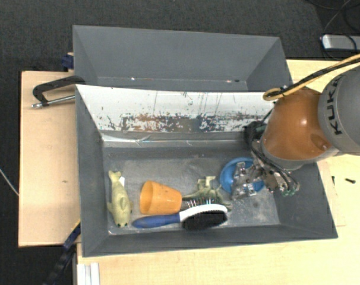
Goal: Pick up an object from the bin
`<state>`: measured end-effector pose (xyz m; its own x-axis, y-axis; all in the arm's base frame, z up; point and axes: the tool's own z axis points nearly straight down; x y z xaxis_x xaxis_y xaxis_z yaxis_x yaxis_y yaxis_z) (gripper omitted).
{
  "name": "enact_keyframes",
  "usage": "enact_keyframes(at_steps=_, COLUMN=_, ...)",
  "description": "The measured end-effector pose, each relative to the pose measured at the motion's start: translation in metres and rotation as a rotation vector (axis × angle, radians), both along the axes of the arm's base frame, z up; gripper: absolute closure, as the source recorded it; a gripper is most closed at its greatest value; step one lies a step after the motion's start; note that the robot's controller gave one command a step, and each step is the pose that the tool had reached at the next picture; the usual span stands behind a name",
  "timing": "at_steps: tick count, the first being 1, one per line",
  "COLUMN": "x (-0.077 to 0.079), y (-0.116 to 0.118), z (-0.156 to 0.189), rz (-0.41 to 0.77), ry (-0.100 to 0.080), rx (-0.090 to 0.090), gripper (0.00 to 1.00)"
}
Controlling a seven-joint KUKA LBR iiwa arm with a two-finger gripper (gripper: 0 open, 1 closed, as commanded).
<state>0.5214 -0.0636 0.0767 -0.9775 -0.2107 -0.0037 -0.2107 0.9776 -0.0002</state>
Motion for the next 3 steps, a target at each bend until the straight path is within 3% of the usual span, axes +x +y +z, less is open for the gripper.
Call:
enact_keyframes(at_steps=1, x=0.0, y=0.0, z=0.0, rz=0.0, ry=0.0, rx=0.0, gripper=0.0)
enact_keyframes(at_steps=2, x=0.004, y=0.001, z=0.005, rz=0.002, ry=-0.011, rx=0.001, gripper=1.0)
enact_keyframes(at_steps=3, x=0.013, y=0.009, z=0.078, rz=-0.007, ry=-0.011, rx=-0.001, gripper=1.0)
